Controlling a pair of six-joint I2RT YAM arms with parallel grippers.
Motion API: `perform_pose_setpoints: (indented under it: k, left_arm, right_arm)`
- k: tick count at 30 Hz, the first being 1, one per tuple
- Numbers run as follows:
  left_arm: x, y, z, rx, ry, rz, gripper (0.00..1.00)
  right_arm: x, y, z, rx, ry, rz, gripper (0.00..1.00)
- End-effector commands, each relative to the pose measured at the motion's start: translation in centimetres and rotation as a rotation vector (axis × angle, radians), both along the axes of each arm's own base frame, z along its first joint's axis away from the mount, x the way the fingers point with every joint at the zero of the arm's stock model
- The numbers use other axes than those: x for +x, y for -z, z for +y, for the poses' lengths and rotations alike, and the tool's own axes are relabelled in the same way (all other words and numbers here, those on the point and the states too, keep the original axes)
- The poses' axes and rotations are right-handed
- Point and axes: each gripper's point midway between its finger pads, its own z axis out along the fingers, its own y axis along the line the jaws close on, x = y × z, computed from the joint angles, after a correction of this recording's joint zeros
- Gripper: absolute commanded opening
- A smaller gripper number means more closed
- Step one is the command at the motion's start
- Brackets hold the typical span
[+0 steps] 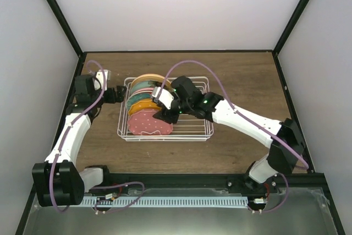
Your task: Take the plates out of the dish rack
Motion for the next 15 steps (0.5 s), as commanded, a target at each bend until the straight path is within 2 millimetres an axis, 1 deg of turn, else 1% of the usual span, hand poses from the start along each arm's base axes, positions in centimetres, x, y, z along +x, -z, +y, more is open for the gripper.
perform_pose_setpoints:
  k: [1, 5, 8, 12, 15]
  left_arm:
    - [0.8, -2.8, -0.5, -0.008, 0.027, -0.093, 1.00]
    - [0.5, -2.5, -0.5, 0.000, 0.035, -0.095, 1.00]
    - [0.4, -1.8, -0.6, 0.003, 0.041, -0.073, 1.00]
    - [0.3, -1.7, -0.7, 0.006, 0.050, -0.072, 1.00]
    - [0.4, -1.8, -0.8, 0.004, 0.054, -0.075, 1.00]
  right_arm:
    - [-1.1, -0.1, 1.6, -0.002, -0.067, -0.015, 0.53]
    - [-1.2, 0.8, 2.3, -0.009, -0.074, -0.013, 0.52]
    - [-0.8, 1.3, 2.6, -0.020, -0.068, -0.013, 0.51]
    - [-0.5, 1.8, 2.9, -0.028, -0.058, -0.019, 0.50]
    - [0.0, 2.9, 3.0, -0.047, -0.052, -0.031, 0.50]
